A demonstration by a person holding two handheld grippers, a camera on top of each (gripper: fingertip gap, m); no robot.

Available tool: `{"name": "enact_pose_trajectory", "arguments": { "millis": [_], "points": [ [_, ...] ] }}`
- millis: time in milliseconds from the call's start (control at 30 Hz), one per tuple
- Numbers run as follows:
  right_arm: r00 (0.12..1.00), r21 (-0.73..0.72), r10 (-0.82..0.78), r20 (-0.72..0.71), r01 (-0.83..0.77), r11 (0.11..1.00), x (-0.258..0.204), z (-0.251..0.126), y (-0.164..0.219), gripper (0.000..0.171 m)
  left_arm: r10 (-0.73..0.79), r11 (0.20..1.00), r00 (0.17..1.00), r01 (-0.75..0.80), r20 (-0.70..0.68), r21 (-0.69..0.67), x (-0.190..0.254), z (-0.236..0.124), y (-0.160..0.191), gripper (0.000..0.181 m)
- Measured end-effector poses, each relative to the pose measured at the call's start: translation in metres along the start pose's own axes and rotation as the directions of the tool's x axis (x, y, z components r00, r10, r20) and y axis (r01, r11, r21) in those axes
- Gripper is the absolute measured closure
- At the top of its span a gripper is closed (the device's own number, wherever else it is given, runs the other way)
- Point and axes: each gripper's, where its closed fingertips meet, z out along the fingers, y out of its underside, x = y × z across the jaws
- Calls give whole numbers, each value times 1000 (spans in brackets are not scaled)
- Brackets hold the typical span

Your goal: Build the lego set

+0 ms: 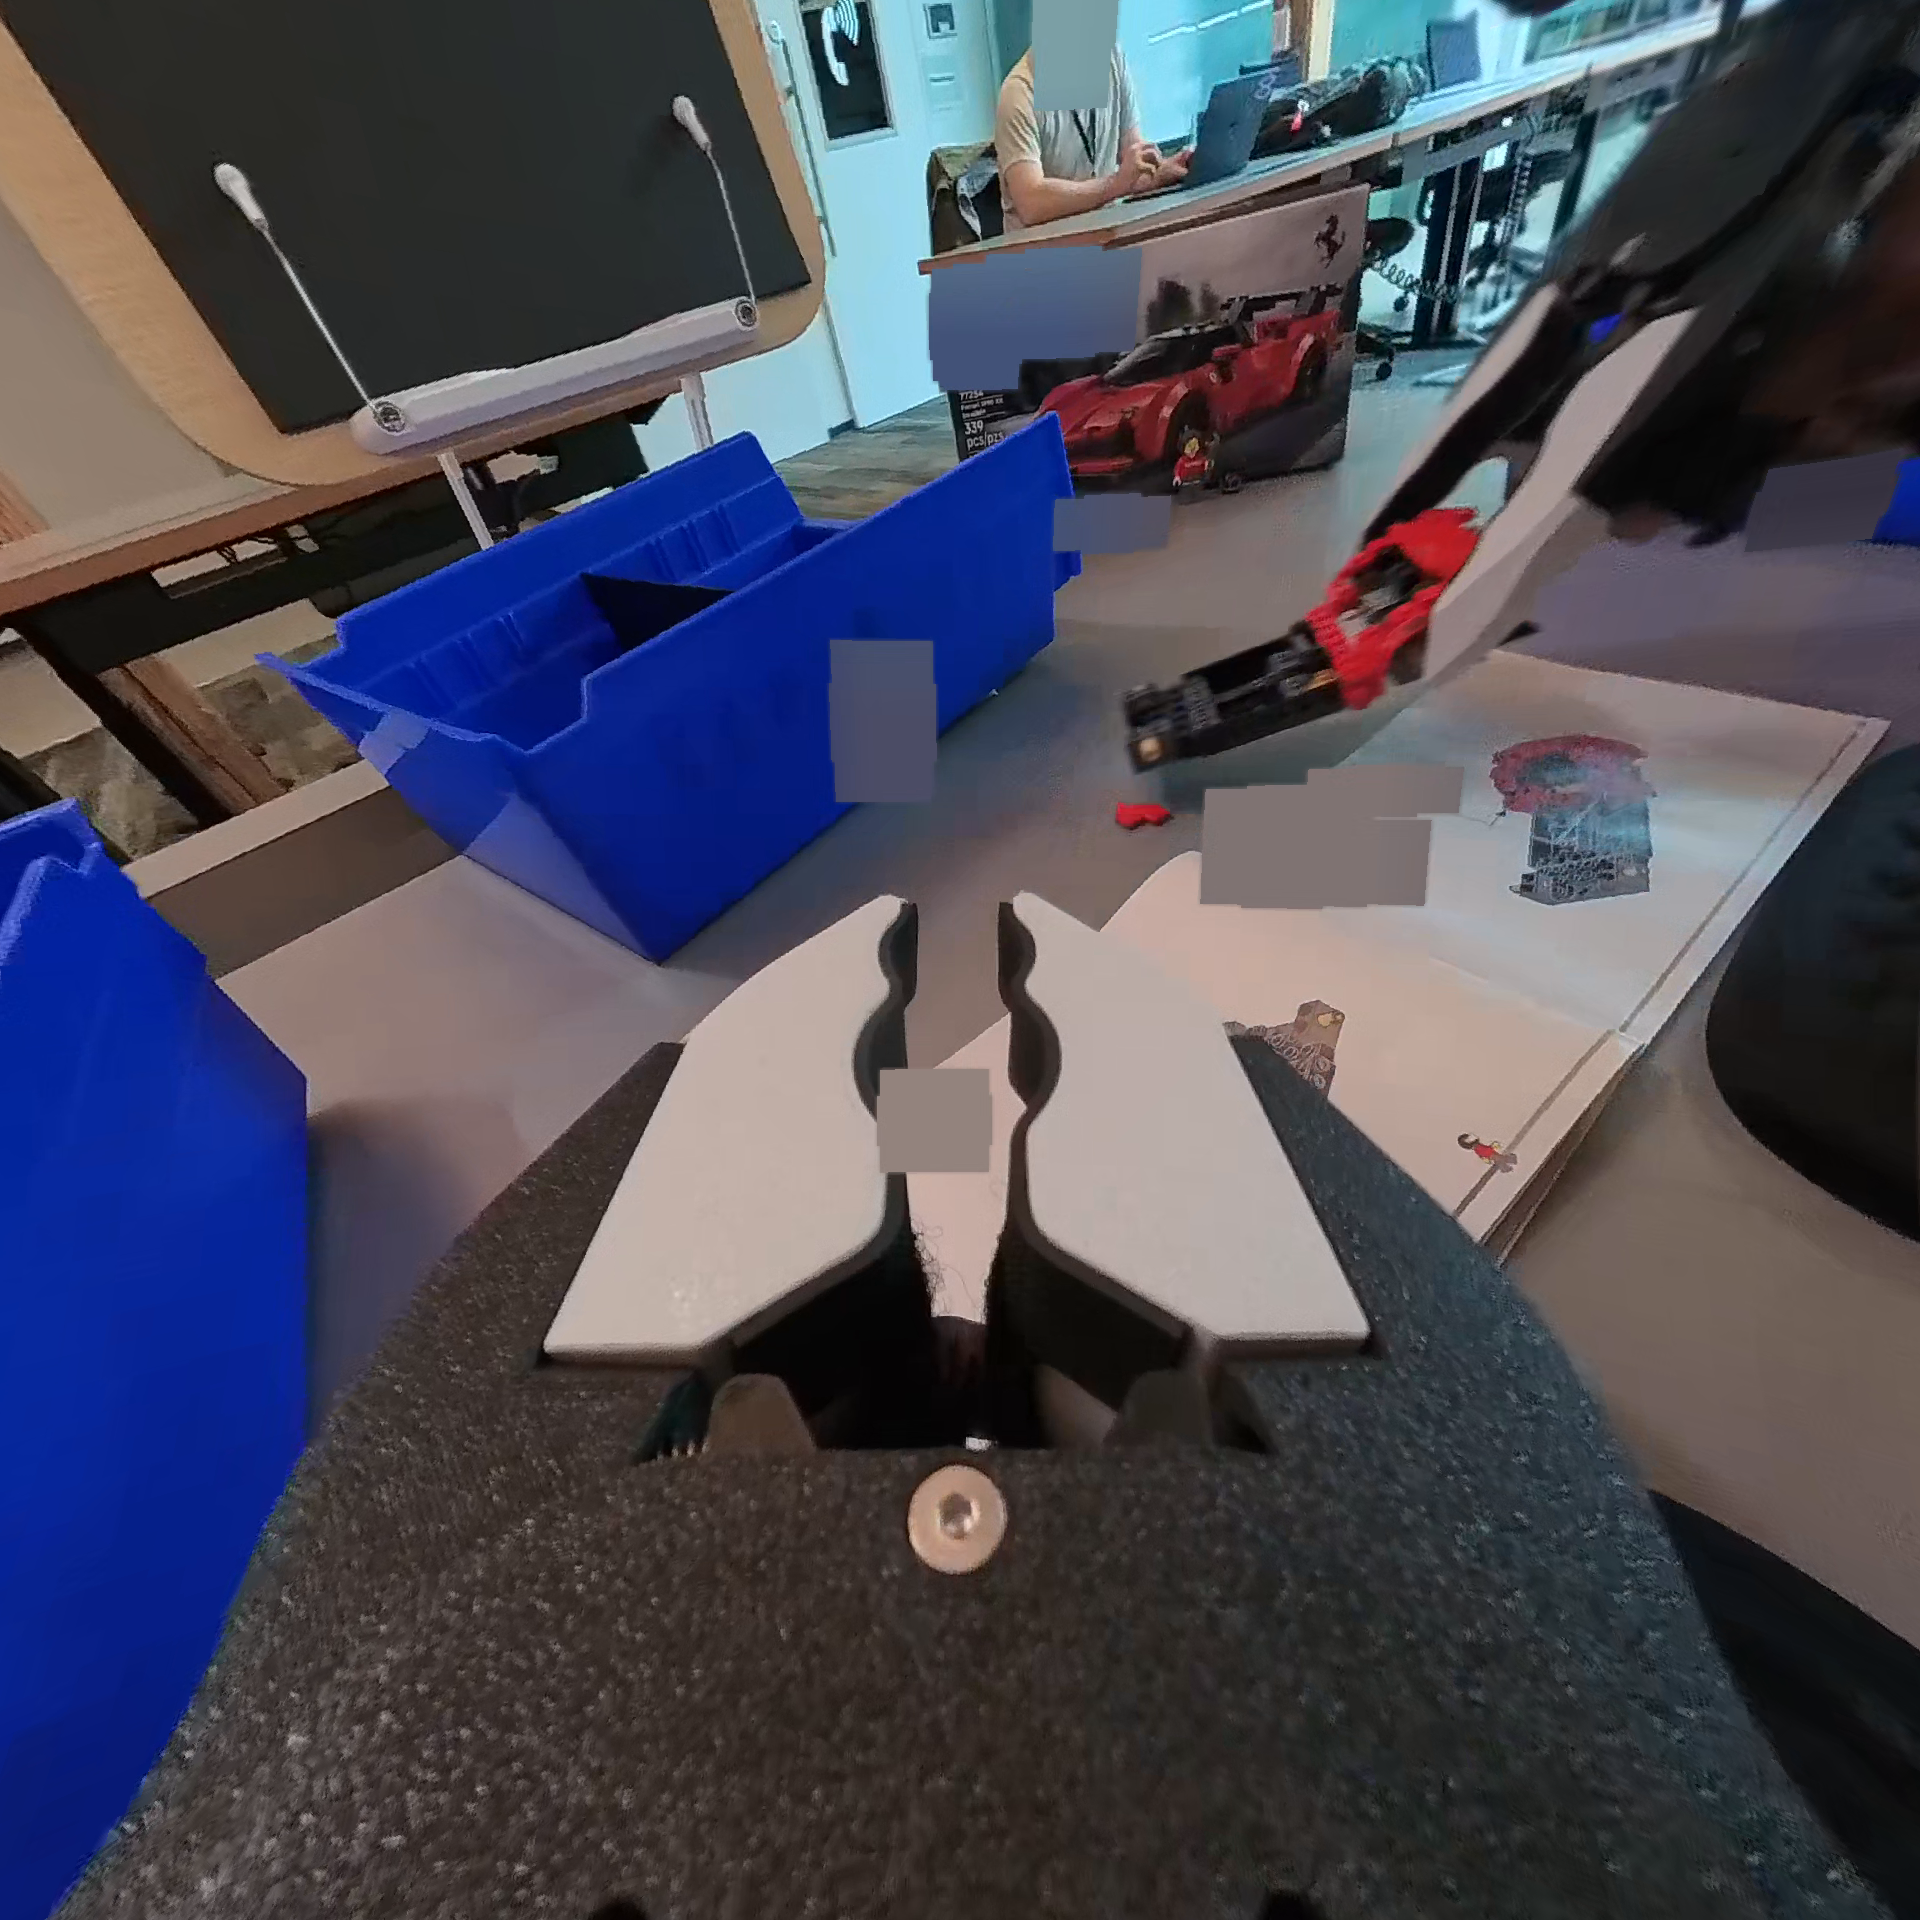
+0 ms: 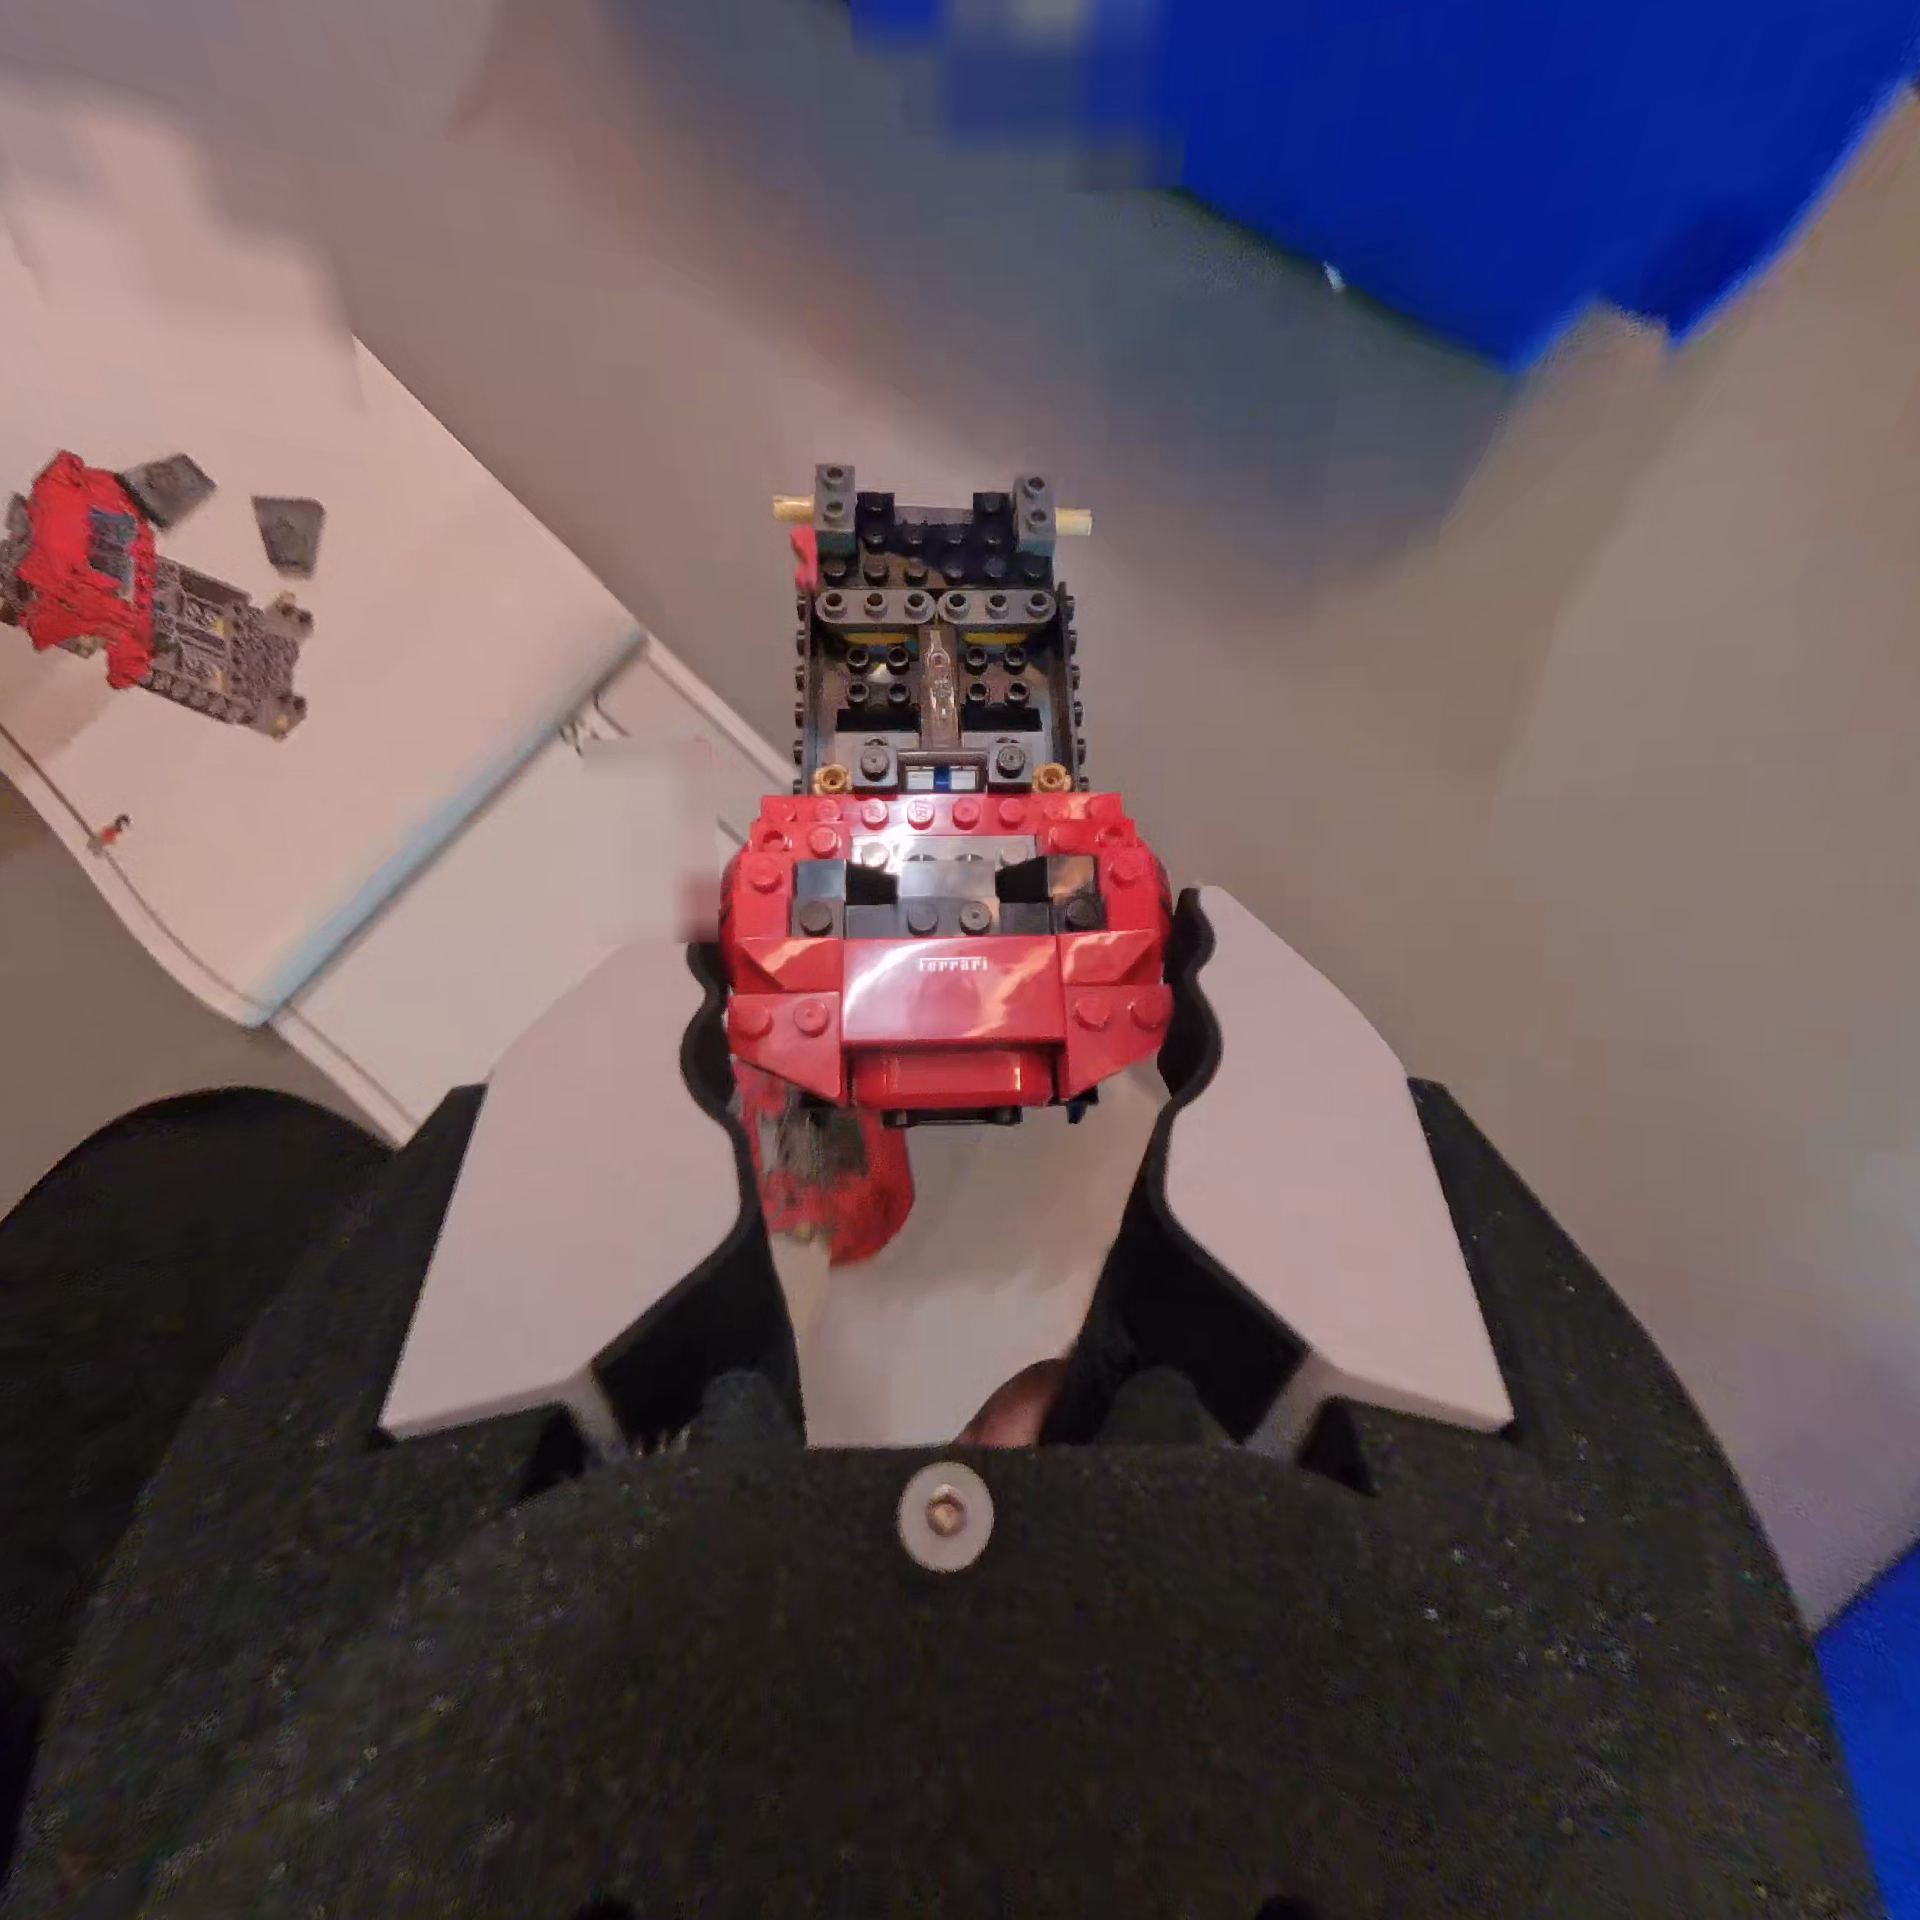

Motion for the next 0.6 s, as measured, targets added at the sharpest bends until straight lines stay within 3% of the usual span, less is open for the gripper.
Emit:
{"name": "enact_pose_trajectory", "arguments": {
  "millis": [233, 433, 600],
  "points": [
    [965, 93, 237, -114, -227, 969, -12, -26, 52, 90, 82, 996, 997, -82, -8, -26, 8, 2, 3, 167],
    [953, 140, 255, -165, -234, 962, -37, -7, 57, 90, 127, 992, 991, -128, -44, -21, 20, 4, 1, 167],
    [965, 197, 261, -27, -251, 948, -60, -12, 45, 78, 192, 981, 976, -194, -104, -11, 37, 4, -1, 166]
  ]
}}
